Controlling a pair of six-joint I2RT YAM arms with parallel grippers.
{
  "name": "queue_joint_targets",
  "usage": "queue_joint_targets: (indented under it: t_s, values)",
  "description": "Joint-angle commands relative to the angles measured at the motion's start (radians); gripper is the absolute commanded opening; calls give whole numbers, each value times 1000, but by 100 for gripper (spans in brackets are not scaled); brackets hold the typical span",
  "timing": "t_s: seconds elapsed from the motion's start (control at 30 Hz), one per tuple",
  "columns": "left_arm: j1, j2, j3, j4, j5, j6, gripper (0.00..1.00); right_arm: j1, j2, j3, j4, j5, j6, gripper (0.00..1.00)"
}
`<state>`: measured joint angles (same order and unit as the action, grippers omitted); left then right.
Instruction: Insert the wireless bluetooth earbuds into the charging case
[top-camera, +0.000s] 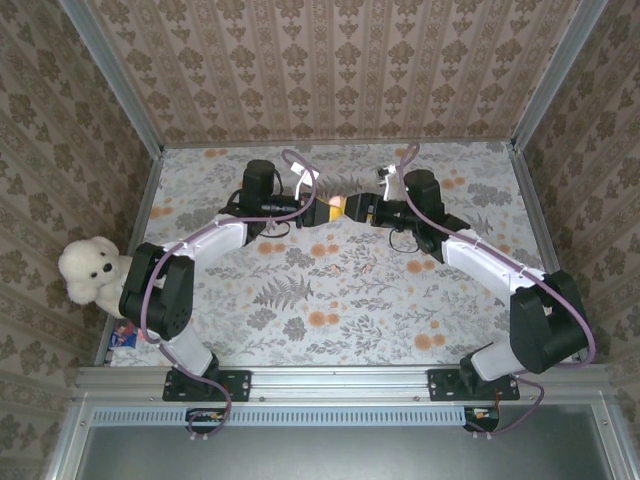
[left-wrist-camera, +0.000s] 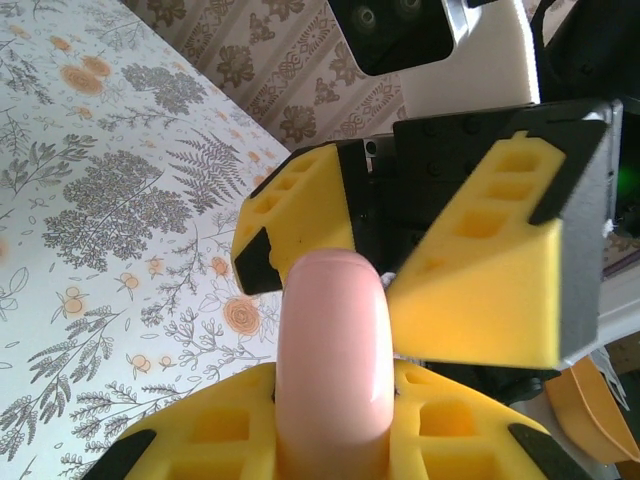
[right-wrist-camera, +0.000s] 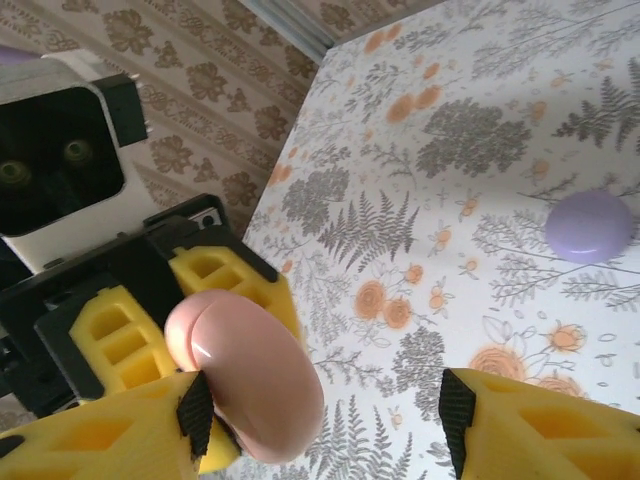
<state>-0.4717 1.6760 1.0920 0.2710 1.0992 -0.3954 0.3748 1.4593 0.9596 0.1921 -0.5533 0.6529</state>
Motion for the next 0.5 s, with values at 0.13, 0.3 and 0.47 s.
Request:
queue_joint_targets:
  t_s: [0.13, 0.3, 0.47]
  values:
    - [-7, -58, 33, 3, 40, 32, 7, -52, 45, -36, 21, 29, -9, 62]
    - [-7, -55, 37, 3, 43, 32, 7, -54, 73, -30, 58, 8, 18, 62]
    - [-9, -50, 39, 3, 39, 33, 7, -54, 82, -24, 73, -7, 31, 61]
